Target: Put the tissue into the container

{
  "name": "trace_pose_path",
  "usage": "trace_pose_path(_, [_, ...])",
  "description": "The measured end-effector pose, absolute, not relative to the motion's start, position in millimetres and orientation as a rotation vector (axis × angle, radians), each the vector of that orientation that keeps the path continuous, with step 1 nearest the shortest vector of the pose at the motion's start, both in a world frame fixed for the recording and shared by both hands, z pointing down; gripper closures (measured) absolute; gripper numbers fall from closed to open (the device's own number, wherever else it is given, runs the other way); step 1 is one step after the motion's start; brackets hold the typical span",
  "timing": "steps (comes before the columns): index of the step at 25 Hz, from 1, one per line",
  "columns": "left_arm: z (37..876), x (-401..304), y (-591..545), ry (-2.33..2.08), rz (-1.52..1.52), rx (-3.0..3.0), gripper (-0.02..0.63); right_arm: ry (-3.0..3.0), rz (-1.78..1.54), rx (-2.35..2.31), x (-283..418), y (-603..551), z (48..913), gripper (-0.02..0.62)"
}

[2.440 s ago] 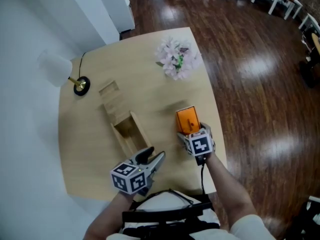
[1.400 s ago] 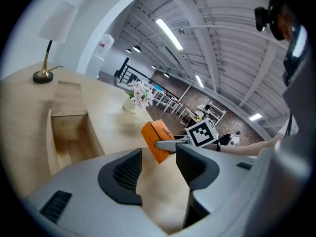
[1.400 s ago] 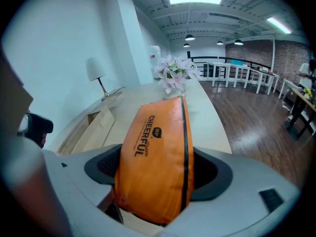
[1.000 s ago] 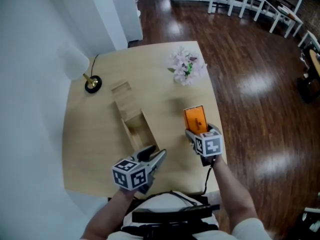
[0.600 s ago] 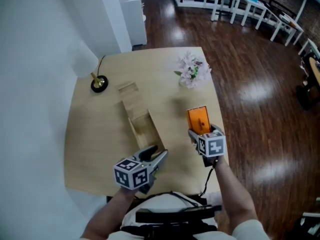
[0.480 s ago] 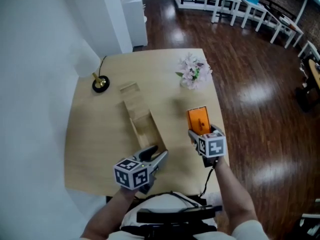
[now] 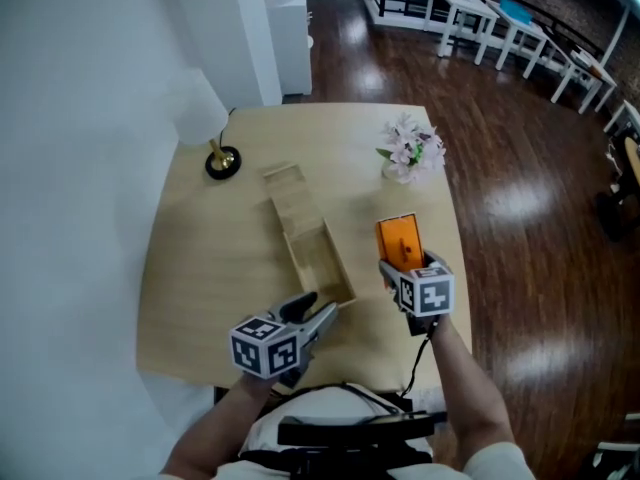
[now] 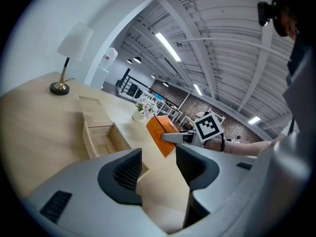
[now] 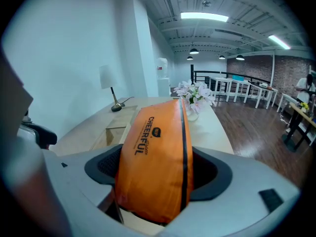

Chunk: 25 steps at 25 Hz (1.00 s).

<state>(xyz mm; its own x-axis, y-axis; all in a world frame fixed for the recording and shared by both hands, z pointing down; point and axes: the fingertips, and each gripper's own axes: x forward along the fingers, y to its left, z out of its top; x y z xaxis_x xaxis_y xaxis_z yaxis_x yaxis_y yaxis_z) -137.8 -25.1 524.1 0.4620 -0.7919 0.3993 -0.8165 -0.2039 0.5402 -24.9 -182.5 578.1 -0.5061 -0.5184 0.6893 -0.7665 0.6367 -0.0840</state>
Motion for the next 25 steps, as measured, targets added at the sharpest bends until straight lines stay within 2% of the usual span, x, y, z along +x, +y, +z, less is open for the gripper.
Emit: trace_pose_path(25, [531.3, -213.9, 13.2, -1.42, 0.003, 1.944, 0.394, -2.293, 0.481, 0.815, -144.2, -136.8, 585.0, 0.184])
